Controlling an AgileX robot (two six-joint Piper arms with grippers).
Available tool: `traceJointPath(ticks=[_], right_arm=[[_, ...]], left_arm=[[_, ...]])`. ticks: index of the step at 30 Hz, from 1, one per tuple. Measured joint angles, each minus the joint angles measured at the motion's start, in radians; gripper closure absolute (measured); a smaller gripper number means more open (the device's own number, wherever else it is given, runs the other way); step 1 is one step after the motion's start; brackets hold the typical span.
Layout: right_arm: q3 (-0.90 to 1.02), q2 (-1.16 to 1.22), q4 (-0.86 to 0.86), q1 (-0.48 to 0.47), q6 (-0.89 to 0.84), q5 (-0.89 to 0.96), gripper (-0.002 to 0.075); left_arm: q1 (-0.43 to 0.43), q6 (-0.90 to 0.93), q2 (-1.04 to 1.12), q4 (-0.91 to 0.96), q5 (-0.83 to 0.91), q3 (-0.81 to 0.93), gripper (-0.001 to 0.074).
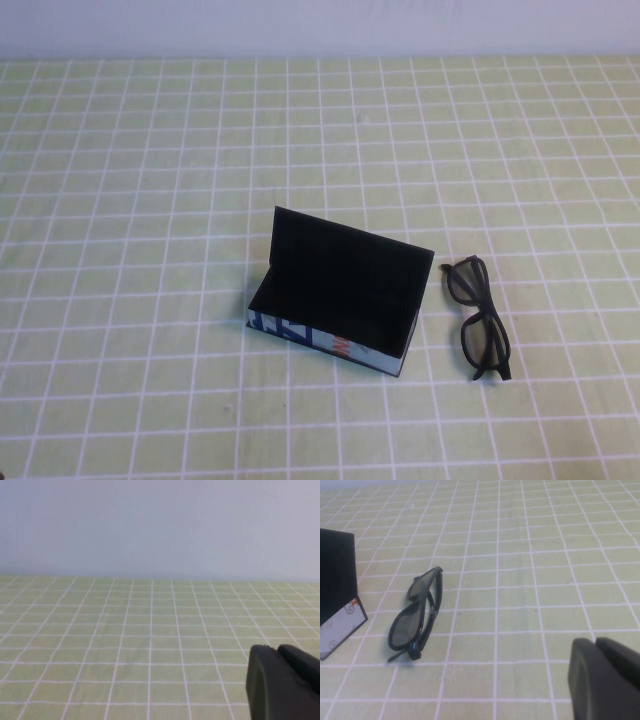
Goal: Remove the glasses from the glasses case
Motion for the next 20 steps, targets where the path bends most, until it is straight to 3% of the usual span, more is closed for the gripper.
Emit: traceJointPath(ticks=[7, 12, 20], right_arm=[[0.0, 0.0, 0.0, 0.0, 0.0, 0.0, 0.0742], [0.0, 0.0, 0.002, 0.0, 0.0, 0.001, 0.0742], [0.0, 0.0, 0.002, 0.0, 0.0, 0.001, 0.0742]], left_arm=[[0.0, -0.043, -0.146, 0.055, 0.158, 0.013, 0.0739], [0.0, -0.043, -0.162, 0.083, 0.384, 0.015, 0.0739], [0.0, -0.043, -0.165, 0.097, 0.438, 0.016, 0.0739]])
